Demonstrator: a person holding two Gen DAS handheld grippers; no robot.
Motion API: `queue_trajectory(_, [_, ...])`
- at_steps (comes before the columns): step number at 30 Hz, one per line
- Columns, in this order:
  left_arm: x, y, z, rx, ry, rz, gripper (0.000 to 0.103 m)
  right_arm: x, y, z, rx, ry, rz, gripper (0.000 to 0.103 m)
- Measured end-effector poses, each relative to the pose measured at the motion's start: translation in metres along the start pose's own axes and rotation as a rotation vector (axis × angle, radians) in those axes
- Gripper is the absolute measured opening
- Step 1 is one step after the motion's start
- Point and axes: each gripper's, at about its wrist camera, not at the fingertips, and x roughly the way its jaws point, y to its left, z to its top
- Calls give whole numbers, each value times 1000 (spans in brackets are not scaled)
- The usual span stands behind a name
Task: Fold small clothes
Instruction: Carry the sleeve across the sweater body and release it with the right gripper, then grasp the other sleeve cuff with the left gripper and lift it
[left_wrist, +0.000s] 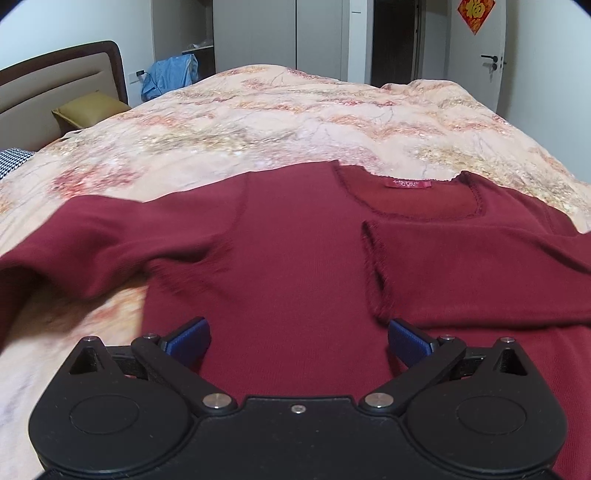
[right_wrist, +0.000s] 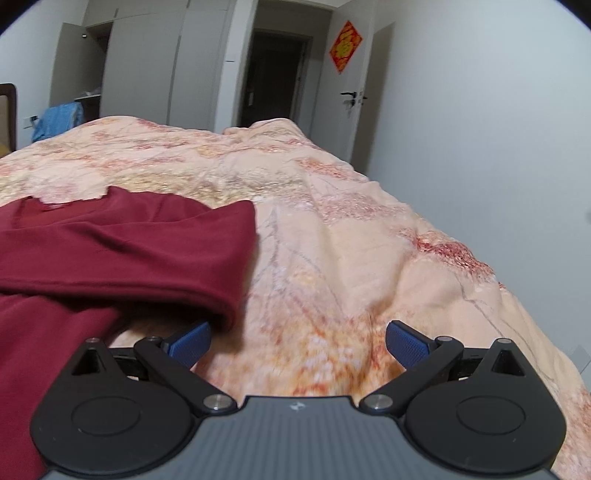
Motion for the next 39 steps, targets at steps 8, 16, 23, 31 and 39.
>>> queue_trajectory(8, [-50,102,-21,-173,-4,75,103,-56,29,-5,-16,-34,153,103])
queue_trajectory(16, [-69,218,-51,-511,-38,130,102,-97,94,-24,-146,-59,358,103])
queue_trajectory(23, [-78,255,-62,-671,-115,300,93,-106,124,-28,-179,-40,391,103])
queue_trajectory(31, [-78,285,-60,-816,-241,415,18,-100,124,-27,-167,-36,388,103])
queue_trajectory(39, [-85,307,-12,-704,-367,477,4,-93,115,-29,-137,-28,388,103])
